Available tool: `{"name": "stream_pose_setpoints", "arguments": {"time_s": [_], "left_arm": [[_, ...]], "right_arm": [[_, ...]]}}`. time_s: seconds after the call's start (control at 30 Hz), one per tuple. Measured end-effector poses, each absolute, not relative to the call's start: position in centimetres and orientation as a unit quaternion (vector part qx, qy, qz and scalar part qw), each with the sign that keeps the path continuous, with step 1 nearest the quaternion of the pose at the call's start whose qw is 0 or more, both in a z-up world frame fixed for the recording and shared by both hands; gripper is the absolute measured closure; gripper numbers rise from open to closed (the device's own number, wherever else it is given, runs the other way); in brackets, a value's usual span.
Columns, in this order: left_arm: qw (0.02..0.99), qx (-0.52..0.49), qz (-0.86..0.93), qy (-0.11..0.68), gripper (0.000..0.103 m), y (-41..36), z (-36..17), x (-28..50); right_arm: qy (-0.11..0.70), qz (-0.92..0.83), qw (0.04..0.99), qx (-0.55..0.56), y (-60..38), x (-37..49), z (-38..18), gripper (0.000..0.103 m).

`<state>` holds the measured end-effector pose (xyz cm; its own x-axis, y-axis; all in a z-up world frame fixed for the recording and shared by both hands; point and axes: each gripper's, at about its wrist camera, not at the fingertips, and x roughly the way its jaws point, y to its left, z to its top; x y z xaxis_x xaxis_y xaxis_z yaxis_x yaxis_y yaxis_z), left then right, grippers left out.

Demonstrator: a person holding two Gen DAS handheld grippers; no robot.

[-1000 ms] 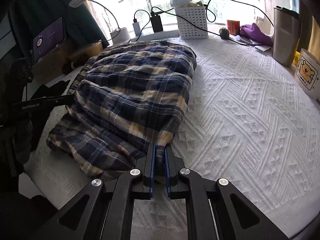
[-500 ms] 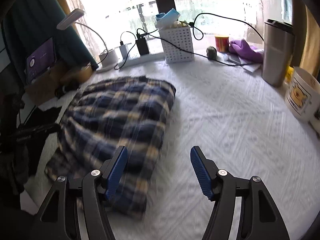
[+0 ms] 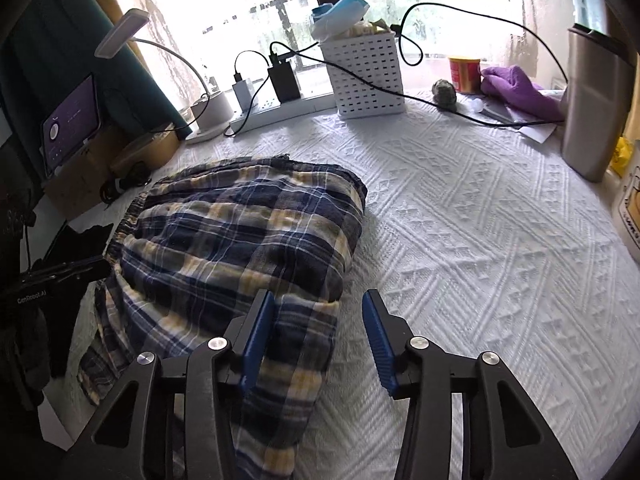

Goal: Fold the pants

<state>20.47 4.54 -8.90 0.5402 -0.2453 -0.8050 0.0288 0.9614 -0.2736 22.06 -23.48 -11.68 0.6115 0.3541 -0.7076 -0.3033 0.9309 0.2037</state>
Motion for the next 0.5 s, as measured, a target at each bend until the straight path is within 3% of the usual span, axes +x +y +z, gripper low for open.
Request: {"name": "stream_pose_setpoints", "arguments": {"time_s": [0.2,0.5], "left_arm": [[0.861,-0.118,-0.081,0.488,0.066,4.6,-10.0,21.8],[0.875,-0.118,-0.071,0.463,0.066,5.9,-7.8,23.8]], "right_arm": [[0.411,0.169,0.896,0.018,-23.5,24.1,-13.5,0.062],[0.391,0.167,0.905,0.027,-24.5,26.3,-11.0,0.062]]}}
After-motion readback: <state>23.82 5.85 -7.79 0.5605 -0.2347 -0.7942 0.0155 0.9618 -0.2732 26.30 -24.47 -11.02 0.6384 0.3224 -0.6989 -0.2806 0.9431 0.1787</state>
